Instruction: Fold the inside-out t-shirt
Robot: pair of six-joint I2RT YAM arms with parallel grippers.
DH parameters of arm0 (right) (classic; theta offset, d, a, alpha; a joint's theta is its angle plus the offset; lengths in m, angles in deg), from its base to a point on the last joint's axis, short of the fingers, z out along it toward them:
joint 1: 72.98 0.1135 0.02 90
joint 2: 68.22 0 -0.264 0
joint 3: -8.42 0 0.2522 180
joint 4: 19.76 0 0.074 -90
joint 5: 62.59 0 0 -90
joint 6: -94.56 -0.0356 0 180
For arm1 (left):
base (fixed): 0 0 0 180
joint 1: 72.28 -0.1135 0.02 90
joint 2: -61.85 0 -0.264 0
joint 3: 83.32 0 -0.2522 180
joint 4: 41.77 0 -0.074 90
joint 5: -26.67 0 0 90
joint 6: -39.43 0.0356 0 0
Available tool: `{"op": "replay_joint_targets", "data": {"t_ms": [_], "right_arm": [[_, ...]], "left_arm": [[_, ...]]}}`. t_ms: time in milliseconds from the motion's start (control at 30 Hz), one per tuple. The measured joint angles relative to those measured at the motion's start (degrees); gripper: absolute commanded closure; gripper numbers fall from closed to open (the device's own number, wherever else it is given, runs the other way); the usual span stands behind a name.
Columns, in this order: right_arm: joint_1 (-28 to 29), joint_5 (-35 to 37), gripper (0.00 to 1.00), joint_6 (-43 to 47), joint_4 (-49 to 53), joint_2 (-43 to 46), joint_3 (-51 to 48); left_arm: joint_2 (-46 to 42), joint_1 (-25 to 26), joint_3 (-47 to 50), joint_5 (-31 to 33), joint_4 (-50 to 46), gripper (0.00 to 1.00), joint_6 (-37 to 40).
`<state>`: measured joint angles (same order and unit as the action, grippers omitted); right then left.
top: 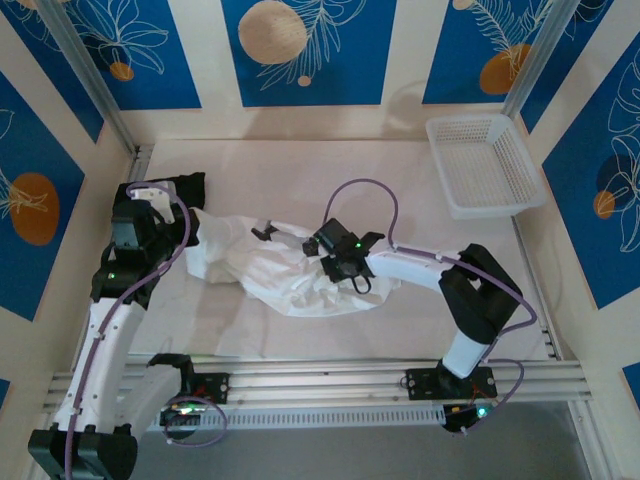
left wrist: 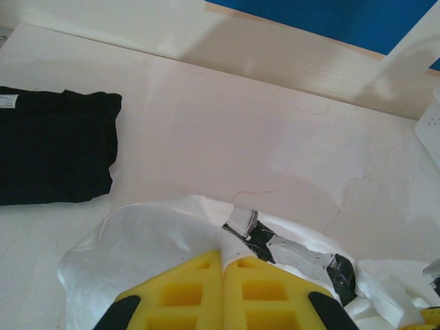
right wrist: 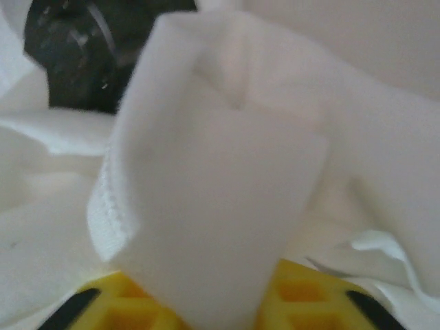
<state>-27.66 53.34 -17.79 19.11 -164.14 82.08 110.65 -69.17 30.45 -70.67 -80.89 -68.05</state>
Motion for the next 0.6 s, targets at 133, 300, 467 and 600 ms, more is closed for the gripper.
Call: {"op": "replay_joint_targets", "data": {"t_ms": [133, 300, 467, 600], "right_arm": [[-3.91, -1.29, 1.0, 1.55, -0.42, 6.45, -0.31], [-14.29, -8.57, 1.0, 2.05, -2.16, 17.86, -0.44], [-25.27, -18.99, 1.0, 2.05, -2.27, 26.05, 0.24], [-32.41, -27.69, 1.0, 2.03, -0.5, 30.12, 4.35]], "left_arm": [[0.02, -0.02, -0.22, -0.15, -0.13, 1.0, 0.0], [0.2, -0.33, -3.76, -0.61, -1.29, 1.0, 0.0], [1.07, -1.81, -10.62, -0.57, -2.36, 1.0, 0.02], [2.47, -4.66, -16.98, -0.55, -2.78, 1.0, 0.0]]}}
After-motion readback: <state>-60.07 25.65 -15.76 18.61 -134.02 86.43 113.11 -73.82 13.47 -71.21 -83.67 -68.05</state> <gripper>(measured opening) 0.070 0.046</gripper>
